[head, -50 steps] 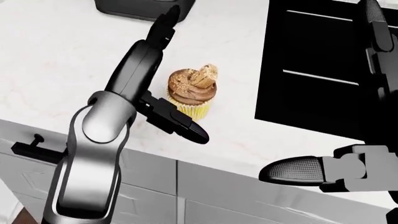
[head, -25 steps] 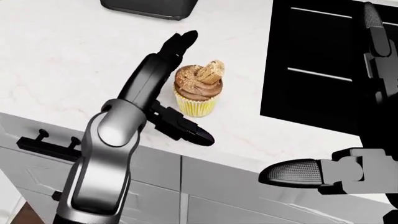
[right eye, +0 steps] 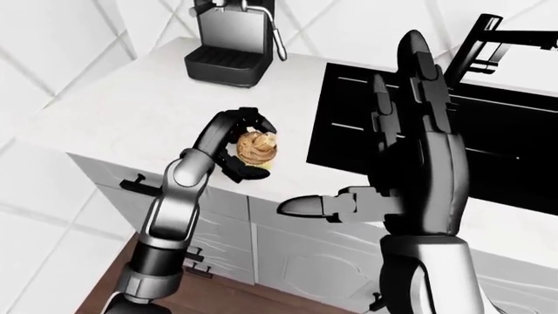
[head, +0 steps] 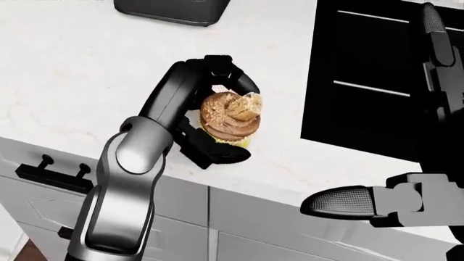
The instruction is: Pick up the bowl with cake and place it on the tray. Pick up the cupcake and place it on the tray.
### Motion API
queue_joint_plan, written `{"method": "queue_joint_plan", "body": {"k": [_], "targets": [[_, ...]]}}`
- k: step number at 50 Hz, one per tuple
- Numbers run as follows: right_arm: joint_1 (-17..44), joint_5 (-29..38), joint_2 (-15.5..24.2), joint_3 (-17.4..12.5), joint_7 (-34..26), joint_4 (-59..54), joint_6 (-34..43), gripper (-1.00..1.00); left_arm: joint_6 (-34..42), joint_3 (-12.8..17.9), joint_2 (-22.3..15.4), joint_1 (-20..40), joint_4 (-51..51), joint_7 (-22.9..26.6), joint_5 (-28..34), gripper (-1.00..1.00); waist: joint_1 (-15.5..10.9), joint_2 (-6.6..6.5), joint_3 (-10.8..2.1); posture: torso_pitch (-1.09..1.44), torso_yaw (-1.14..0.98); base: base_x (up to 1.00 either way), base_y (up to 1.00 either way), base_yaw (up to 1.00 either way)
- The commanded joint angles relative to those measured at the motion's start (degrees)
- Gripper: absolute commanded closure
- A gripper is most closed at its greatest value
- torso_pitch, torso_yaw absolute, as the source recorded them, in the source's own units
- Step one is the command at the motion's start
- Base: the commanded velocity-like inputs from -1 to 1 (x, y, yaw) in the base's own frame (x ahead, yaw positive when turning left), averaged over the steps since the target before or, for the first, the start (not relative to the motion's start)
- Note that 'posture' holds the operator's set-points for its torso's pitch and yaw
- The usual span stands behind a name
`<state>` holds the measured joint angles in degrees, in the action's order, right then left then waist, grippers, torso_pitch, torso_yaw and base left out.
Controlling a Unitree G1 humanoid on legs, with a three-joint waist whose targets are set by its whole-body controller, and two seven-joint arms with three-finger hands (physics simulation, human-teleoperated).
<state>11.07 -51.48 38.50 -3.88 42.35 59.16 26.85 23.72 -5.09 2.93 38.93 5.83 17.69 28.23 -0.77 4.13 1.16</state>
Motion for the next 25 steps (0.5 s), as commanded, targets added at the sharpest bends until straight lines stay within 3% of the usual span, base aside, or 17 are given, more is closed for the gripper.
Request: {"method": "queue_joint_plan", "body": {"k": [1, 3, 10, 12, 25], "targets": [[0.8, 0.5, 0.8, -1.4, 0.0, 0.8, -1.6, -1.00, -0.7, -0.4, 0.3, 1.3, -2.3, 0.2, 0.2, 0.88, 0.0, 0.17, -1.13, 0.00, 0.00, 0.00, 0.00, 0.00], [0.6, 0.4, 1.0, -1.5, 0.0, 0.8, -1.8, -1.00, -0.6, -0.6, 0.5, 1.1, -2.7, 0.3, 0.3, 0.99, 0.0, 0.16, -1.13, 0.00, 0.00, 0.00, 0.00, 0.00], [-0.3, -1.0, 3.3, -1.9, 1.1, 0.8, -3.9, -1.00, 2.1, -1.5, 1.5, -1.7, -8.9, 1.6, 0.8, 1.00, 0.1, 0.13, -0.95, 0.00, 0.00, 0.00, 0.00, 0.00], [-0.6, -0.5, 3.9, -0.7, 1.8, 0.8, -5.1, -1.00, 3.4, -1.8, 1.8, -1.9, -10.9, 2.0, 1.1, 1.00, 0.1, 0.13, -0.89, 0.00, 0.00, 0.00, 0.00, 0.00], [-1.2, -2.2, 10.4, 1.9, 5.4, 0.8, -10.4, -1.00, 20.5, -1.1, 0.4, 2.3, -30.6, 8.4, 3.2, 1.00, 0.2, 0.00, -0.17, 0.00, 0.00, 0.00, 0.00, 0.00]]}}
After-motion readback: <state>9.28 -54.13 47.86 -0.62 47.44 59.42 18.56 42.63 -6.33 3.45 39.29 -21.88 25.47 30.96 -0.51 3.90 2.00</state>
